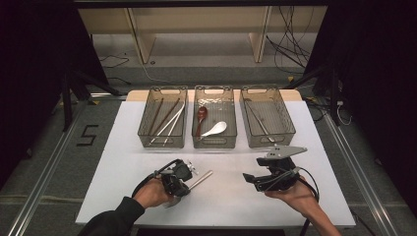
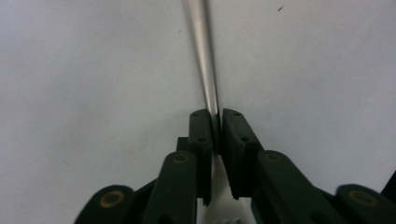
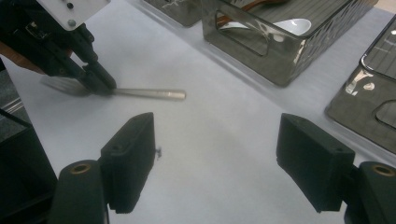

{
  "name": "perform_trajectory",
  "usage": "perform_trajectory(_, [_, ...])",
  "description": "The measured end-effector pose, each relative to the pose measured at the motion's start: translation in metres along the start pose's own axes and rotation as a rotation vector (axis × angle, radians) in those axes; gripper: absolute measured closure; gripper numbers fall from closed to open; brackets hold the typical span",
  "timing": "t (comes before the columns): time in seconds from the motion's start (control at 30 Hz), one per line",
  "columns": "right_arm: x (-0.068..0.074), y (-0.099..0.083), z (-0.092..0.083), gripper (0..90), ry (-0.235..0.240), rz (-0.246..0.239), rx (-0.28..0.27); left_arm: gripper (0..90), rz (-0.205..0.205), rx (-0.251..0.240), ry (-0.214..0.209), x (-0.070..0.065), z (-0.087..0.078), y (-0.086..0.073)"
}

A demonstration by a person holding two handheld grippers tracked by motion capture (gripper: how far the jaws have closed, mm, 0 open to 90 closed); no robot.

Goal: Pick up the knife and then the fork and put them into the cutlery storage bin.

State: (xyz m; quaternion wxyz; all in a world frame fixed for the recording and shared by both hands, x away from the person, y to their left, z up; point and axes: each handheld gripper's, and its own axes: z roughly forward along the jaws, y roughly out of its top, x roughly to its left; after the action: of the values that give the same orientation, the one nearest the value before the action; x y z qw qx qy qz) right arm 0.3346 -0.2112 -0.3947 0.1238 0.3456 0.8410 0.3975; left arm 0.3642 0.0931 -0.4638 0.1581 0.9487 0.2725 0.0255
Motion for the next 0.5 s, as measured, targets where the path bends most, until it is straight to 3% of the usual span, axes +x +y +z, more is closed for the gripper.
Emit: perform_trajectory(0.5, [0.0006,-0.0002,0.0013,29.2,0.007,-0.007,0.006,84.5,0.021,-0.014,-0.030,0.0025,-0.0016,-0.0027])
